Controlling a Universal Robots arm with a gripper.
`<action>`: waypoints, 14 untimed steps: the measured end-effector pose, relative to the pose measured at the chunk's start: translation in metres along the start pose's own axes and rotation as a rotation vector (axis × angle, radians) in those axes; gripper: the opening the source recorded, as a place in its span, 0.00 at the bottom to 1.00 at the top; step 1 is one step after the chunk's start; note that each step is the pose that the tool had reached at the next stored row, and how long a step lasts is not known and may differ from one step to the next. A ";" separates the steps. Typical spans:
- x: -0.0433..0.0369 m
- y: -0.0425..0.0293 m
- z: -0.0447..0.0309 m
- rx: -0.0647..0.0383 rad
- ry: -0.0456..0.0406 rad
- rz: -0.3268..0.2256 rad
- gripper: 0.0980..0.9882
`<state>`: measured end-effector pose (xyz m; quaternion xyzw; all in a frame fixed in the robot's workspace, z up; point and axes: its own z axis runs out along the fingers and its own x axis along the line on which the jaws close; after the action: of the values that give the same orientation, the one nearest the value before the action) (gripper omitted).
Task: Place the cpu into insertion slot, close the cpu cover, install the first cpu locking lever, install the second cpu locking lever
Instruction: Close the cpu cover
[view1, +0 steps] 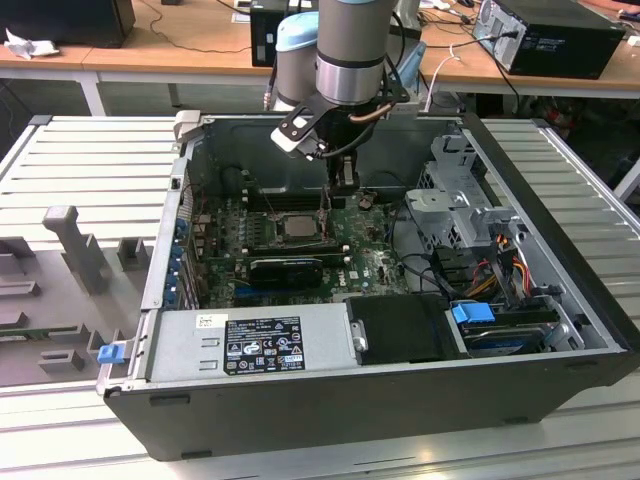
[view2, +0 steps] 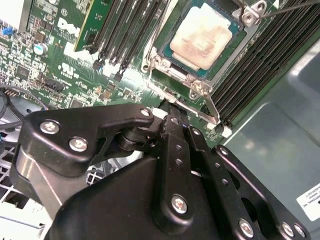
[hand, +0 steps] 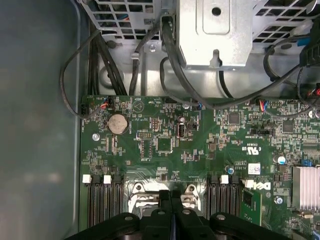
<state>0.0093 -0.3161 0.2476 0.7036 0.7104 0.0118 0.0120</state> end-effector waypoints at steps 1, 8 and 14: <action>0.0000 -0.0012 0.0000 0.000 0.0000 0.000 0.01; 0.0001 -0.0098 0.0090 0.009 0.0001 0.000 0.01; 0.0001 -0.0306 0.0160 0.011 0.0002 -0.003 0.01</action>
<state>-0.0207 -0.3164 0.2306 0.7025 0.7116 0.0079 0.0080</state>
